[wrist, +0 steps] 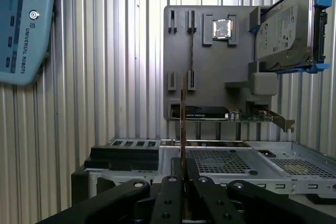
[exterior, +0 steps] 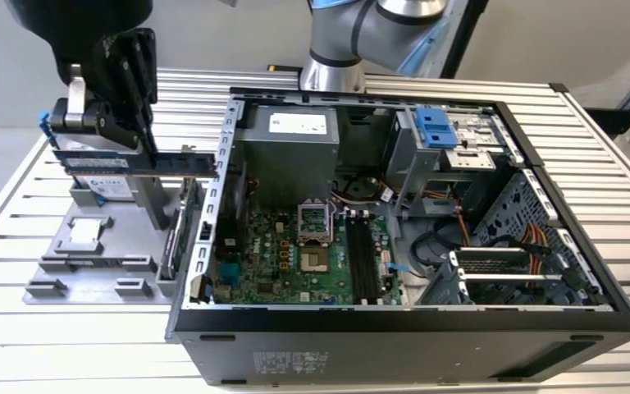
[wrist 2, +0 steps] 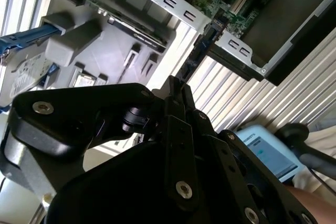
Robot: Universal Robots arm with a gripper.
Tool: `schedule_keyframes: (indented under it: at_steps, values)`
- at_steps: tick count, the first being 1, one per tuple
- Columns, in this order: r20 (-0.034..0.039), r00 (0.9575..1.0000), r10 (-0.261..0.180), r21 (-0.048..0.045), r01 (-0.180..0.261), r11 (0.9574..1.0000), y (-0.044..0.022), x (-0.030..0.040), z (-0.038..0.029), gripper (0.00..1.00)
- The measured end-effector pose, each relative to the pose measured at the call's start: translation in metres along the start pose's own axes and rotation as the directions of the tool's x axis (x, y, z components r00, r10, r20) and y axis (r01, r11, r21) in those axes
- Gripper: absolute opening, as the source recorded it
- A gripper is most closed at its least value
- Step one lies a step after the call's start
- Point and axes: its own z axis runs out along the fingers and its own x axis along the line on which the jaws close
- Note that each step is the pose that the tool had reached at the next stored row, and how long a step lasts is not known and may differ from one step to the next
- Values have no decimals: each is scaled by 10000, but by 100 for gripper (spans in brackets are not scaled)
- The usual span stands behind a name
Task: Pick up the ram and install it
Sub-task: 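Pick up the ram and move it above insertion slot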
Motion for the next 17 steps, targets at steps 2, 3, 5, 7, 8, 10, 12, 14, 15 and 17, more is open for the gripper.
schedule_keyframes:
  at_steps: [2,3,5,7,8,10,12,14,15,17]
  values:
    - [0,10000,0,0,0,10000,-14,0,0,0]
    - [0,10000,0,0,0,10000,-22,0,0,0]
    - [0,10000,0,0,0,10000,-36,0,0,0]
    - [1,10000,0,1,0,10000,-51,0,0,0]
    - [0,10000,0,0,0,10000,-58,0,0,0]
    - [0,10000,0,0,0,10000,-72,-1,-1,0]
    - [0,10000,0,0,0,10000,-85,-1,-1,0]
    - [0,10000,0,0,0,10000,-100,-1,-1,0]
    - [0,10000,0,0,0,10000,-107,-1,-1,0]
    - [1,10000,0,0,0,10000,-121,-1,-1,0]
